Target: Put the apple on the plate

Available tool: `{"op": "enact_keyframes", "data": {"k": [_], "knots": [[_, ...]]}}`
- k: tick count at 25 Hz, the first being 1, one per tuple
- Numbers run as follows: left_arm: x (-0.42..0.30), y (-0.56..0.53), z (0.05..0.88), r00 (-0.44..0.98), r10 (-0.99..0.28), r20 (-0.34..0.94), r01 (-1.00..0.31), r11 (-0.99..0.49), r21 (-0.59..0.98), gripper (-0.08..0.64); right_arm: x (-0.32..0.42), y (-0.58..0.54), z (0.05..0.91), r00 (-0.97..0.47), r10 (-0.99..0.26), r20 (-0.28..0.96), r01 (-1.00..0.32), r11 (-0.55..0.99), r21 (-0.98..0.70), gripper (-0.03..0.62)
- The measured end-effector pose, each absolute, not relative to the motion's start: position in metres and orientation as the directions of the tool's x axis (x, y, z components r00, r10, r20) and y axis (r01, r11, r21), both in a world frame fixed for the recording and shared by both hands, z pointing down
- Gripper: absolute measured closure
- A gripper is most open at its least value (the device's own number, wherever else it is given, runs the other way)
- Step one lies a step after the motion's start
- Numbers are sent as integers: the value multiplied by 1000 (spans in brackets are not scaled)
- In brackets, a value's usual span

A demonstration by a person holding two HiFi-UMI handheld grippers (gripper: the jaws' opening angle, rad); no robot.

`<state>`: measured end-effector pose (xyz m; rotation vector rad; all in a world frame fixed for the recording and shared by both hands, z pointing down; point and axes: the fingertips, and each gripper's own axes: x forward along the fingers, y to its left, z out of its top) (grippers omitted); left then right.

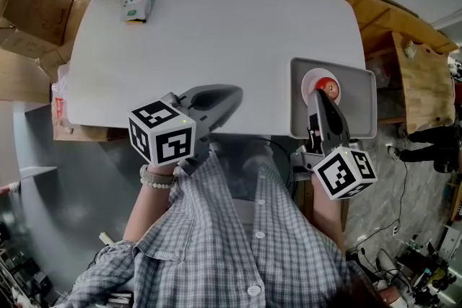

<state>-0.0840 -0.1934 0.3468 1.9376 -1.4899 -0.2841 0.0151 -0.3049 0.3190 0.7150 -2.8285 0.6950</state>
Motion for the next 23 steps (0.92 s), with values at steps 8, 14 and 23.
{"op": "enact_keyframes", "data": {"k": [8, 14, 23], "knots": [[-84, -193, 348, 328, -918, 221, -773, -127, 621, 551, 10, -303, 321, -881, -400, 252, -471, 784, -404, 560], [-83, -193, 351, 335, -914, 230, -775, -129, 618, 551, 8, -299, 326, -884, -386, 264, -464, 789, -402, 560], [-81, -189, 353, 339, -908, 246, -782, -126, 611, 551, 1, -292, 330, -893, -359, 273, -445, 797, -409, 560]]}}
